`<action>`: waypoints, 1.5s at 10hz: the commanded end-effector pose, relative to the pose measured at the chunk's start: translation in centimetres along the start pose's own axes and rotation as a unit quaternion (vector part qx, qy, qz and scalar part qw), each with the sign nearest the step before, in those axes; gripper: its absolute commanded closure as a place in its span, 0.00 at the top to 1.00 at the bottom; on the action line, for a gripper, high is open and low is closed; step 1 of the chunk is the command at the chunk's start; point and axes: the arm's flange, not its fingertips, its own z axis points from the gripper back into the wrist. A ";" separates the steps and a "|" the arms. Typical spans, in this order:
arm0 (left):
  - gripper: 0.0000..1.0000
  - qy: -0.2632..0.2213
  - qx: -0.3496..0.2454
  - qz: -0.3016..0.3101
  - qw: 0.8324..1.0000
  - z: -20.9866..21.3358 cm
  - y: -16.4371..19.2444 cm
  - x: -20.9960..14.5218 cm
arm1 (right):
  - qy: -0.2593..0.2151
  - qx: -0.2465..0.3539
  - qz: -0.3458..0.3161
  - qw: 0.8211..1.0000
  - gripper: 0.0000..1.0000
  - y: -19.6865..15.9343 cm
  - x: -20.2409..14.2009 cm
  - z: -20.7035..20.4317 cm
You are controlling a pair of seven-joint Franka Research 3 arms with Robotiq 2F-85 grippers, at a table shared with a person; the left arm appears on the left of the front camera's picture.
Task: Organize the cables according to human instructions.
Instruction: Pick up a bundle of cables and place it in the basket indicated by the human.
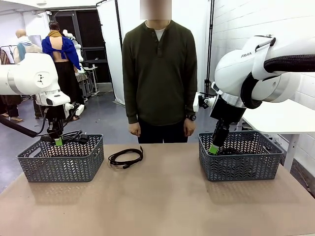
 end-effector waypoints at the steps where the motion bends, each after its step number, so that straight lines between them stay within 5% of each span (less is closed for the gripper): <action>1: 0.33 -0.010 0.013 0.020 1.000 0.2 0.5 -0.1 | 0.002 -0.002 -0.002 1.000 1.00 -0.1 0.0 0.0; 4: 0.88 -0.015 0.019 0.032 0.999 0.0 0.5 -0.3 | 0.002 -0.002 -0.002 1.000 1.00 -0.1 0.0 0.0; 5: 1.00 -0.015 0.019 0.033 0.999 0.0 0.5 -0.3 | 0.002 -0.002 -0.002 1.000 1.00 -0.1 0.0 0.0; 11: 1.00 -0.019 0.016 0.045 0.999 0.9 0.2 0.3 | 0.002 -0.002 -0.002 1.000 1.00 -0.1 0.0 0.0; 13: 1.00 -0.033 -0.012 0.115 0.993 1.5 0.6 0.3 | 0.002 -0.002 -0.002 1.000 1.00 -0.1 0.0 0.0; 14: 1.00 -0.011 0.018 0.046 0.999 0.6 0.3 0.3 | 0.002 -0.002 -0.002 1.000 1.00 -0.1 0.0 0.0; 15: 1.00 -0.011 0.018 0.046 0.999 0.6 0.3 0.3 | 0.002 -0.002 -0.002 1.000 1.00 -0.1 0.0 0.0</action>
